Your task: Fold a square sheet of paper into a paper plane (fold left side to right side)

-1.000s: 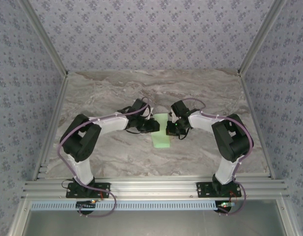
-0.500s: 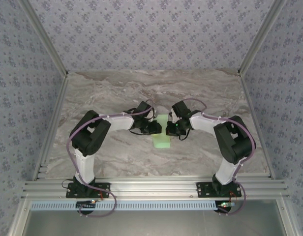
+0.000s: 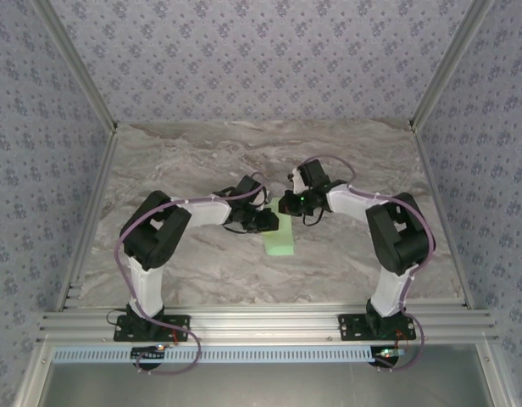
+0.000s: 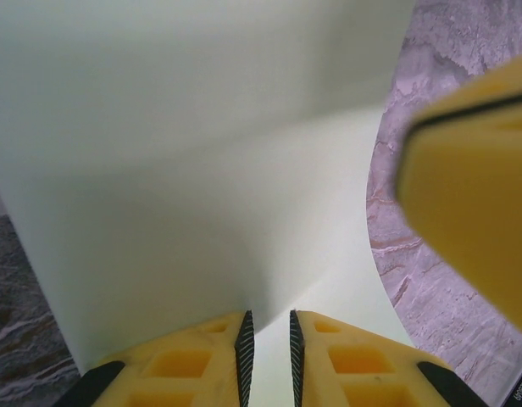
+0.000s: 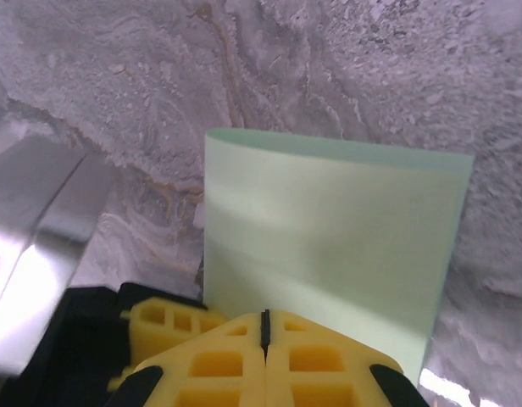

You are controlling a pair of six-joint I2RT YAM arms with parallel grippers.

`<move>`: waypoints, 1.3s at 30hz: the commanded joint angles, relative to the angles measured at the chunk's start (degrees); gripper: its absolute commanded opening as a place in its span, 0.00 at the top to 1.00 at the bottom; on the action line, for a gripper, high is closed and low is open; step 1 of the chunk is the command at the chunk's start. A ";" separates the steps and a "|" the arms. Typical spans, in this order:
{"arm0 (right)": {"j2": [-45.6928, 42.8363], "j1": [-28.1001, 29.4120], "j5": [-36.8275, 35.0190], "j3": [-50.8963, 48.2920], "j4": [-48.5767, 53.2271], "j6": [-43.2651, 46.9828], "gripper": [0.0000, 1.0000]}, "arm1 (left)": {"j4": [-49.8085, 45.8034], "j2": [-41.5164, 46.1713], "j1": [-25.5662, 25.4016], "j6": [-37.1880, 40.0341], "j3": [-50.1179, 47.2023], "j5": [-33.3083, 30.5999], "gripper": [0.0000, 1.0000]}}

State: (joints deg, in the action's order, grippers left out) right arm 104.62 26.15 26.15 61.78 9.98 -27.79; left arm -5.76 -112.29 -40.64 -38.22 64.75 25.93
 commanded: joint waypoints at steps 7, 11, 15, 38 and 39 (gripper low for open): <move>7.43 0.13 -0.99 3.86 3.97 -1.38 0.95 | -2.81 2.26 -1.32 1.33 -2.98 -0.97 0.78; 8.65 0.21 -3.16 3.15 6.47 -2.14 0.95 | -1.69 4.45 -1.86 2.25 -5.45 -0.02 0.79; 9.02 0.11 -3.91 2.17 6.65 -2.74 0.95 | 0.54 6.58 -3.35 2.88 -8.92 1.55 0.80; 7.73 0.03 -3.48 1.42 6.09 -2.57 0.95 | 6.46 24.08 -6.08 -3.49 -23.34 2.31 0.79; 7.58 0.04 -3.40 1.46 6.04 -2.49 0.95 | 6.46 24.81 -4.82 -3.24 -22.36 2.75 0.78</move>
State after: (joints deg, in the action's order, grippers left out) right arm 111.11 26.28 26.44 64.75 12.64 -30.00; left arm 2.04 -91.55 -48.58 -41.43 39.97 26.68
